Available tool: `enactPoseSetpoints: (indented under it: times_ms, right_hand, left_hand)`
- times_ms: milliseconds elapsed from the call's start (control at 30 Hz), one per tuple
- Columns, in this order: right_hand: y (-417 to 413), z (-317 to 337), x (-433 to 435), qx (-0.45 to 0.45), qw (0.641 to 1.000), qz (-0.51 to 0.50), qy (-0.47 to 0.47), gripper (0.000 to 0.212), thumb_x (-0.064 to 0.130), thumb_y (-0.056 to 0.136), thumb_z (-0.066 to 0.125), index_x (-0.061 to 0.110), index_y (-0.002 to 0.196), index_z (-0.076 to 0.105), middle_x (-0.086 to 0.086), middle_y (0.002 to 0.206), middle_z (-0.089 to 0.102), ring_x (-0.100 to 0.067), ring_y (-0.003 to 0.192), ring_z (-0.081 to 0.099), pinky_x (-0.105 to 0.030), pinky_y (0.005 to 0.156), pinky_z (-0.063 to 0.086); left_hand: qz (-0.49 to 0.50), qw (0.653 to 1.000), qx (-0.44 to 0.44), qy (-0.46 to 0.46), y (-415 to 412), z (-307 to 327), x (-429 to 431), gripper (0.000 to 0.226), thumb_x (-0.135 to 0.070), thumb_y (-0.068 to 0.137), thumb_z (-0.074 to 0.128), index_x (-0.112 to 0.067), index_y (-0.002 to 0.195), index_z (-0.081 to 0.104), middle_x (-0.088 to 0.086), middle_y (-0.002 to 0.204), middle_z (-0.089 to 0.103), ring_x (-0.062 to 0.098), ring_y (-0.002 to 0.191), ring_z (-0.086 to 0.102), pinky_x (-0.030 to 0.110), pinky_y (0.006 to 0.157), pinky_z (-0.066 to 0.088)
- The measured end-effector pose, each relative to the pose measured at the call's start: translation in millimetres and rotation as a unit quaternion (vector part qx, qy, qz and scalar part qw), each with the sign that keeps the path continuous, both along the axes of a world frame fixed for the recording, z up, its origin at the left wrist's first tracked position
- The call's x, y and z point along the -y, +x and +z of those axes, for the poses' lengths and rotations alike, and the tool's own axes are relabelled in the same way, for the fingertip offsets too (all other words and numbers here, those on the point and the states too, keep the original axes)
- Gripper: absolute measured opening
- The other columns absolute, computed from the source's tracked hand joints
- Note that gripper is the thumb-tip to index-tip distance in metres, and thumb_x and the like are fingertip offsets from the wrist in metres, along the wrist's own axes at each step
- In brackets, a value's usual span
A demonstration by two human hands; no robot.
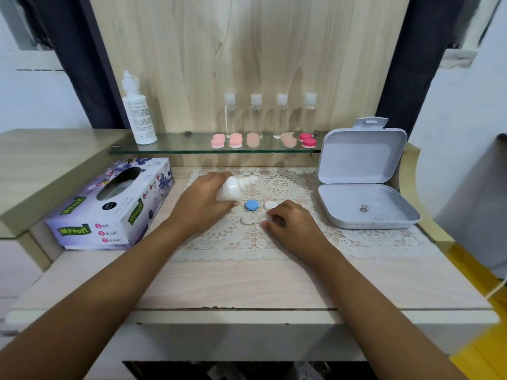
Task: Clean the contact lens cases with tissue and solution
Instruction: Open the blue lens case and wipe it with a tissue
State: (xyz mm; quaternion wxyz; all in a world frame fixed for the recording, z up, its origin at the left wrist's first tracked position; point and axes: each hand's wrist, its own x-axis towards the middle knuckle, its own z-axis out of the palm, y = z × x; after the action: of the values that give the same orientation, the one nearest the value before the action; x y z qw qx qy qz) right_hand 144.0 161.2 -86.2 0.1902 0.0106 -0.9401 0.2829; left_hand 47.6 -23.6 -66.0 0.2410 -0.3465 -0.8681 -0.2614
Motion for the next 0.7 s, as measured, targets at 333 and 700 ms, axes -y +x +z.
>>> enactPoseSetpoints:
  times_ms: [333, 700]
  right_hand:
    - [0, -1, 0, -0.003, 1.0, -0.001, 0.008, 0.023, 0.028, 0.087, 0.058, 0.011, 0.1, 0.067, -0.004, 0.101, 0.058, -0.02, 0.098, 0.049, -0.025, 0.077, 0.034]
    - [1, 0, 1, -0.012, 1.0, -0.002, -0.002, 0.023, 0.027, 0.087, 0.059, 0.011, 0.1, 0.067, 0.0, 0.096, 0.054, -0.017, 0.096, 0.048, -0.023, 0.076, 0.032]
  left_hand:
    - [0.095, 0.919, 0.221, 0.313, -13, 1, -2, 0.053, -0.027, 0.078, 0.074, -0.013, 0.122, 0.049, -0.004, 0.107, 0.055, 0.014, 0.098, 0.054, 0.025, 0.077, 0.043]
    - [0.118, 0.914, 0.248, 0.3, -21, -4, 0, 0.078, -0.044, 0.072, 0.075, -0.013, 0.133, 0.039, 0.006, 0.128, 0.051, 0.021, 0.114, 0.051, 0.038, 0.095, 0.044]
